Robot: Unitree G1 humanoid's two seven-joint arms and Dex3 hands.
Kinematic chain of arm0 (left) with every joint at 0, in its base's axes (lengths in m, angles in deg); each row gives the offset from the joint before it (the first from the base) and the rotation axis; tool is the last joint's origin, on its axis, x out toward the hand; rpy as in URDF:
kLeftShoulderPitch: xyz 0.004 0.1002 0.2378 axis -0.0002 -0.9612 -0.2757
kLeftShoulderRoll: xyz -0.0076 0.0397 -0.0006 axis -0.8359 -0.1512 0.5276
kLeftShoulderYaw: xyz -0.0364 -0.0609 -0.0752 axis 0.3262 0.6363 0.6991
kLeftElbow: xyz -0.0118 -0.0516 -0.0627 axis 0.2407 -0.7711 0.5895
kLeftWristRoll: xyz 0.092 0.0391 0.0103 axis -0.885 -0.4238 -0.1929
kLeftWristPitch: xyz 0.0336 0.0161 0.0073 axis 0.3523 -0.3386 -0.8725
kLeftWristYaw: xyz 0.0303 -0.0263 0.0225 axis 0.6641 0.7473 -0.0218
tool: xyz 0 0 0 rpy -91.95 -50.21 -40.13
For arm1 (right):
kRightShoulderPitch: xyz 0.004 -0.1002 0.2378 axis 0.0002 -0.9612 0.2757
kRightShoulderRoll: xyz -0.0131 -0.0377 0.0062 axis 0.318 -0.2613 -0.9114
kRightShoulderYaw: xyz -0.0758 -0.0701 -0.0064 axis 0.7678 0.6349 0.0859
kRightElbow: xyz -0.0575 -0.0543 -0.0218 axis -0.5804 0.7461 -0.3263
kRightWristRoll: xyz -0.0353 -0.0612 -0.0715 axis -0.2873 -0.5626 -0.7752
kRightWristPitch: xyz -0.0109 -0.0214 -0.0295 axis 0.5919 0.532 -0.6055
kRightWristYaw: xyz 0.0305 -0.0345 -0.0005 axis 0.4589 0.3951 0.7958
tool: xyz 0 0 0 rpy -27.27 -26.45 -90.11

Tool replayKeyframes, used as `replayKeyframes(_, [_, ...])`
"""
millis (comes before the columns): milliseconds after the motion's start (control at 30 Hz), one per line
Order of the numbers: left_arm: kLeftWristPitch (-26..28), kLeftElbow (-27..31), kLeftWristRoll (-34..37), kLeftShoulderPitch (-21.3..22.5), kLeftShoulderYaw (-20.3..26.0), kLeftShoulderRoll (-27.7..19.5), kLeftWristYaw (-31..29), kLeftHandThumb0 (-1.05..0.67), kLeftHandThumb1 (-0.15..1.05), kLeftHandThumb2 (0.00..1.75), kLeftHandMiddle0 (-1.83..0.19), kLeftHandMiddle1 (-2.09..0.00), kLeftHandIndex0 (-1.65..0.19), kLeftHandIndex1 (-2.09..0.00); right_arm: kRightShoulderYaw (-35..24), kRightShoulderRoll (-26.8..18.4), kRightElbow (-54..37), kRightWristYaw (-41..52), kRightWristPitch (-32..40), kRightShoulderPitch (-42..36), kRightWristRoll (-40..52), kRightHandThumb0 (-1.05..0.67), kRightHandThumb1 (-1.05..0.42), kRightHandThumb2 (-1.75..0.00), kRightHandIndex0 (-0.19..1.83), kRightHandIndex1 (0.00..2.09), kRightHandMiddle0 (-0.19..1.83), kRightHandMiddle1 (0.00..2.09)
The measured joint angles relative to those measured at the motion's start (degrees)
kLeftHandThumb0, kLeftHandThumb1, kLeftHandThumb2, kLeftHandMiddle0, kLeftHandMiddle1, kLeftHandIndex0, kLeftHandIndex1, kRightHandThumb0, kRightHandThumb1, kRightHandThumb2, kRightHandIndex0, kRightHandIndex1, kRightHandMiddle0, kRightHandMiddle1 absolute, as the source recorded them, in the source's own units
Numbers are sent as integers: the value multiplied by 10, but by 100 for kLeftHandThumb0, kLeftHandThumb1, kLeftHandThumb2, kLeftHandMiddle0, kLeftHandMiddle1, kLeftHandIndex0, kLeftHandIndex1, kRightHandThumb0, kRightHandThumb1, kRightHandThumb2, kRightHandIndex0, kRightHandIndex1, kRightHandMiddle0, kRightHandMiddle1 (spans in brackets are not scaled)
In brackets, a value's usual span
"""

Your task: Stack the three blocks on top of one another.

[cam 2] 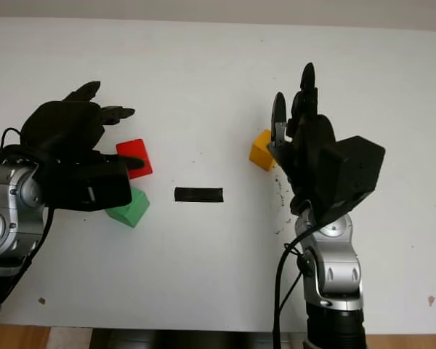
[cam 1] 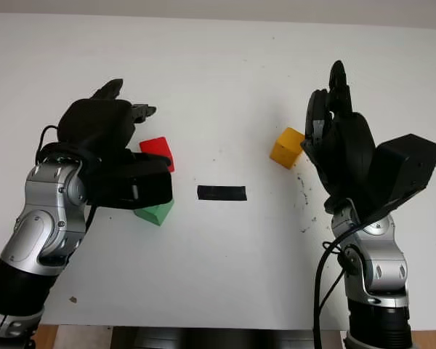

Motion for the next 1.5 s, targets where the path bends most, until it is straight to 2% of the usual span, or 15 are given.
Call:
replayKeyframes(300, [-2,34,1,-11,2,0,-9,-101,105,24,0,-6,-43,-13,0,2,-1,0,0,-1,3,-63,-105,-69,-19,0,-19,0])
replayKeyframes(567, [-4,49,-10,-13,2,-1,-36,-97,104,11,1,-5,-41,-12,1,3,-1,0,0,-1,5,-63,-105,-69,-19,0,-19,0])
replayKeyframes(967, [-16,13,-50,-11,-12,-3,-48,-89,98,5,3,-5,-38,-10,1,4,-10,-1,2,-8,8,-64,-105,-69,-19,0,-19,0])
replayKeyframes(1267, [-17,-13,-86,-5,-24,7,-35,-91,100,6,0,-6,-42,-11,4,4,-16,-1,3,-9,7,-63,-105,-69,-19,0,-19,0])
replayKeyframes(1467, [-28,-27,-81,-5,-25,16,-24,-88,101,6,-4,-7,-48,-16,4,5,-16,-2,4,-9,7,-63,-105,-69,-19,0,-19,0])
replayKeyframes(1500, [-31,-29,-75,-5,-25,17,-20,-85,102,6,-9,-7,-49,-31,4,5,-16,-2,4,-9,7,-63,-105,-69,-19,0,-19,0])
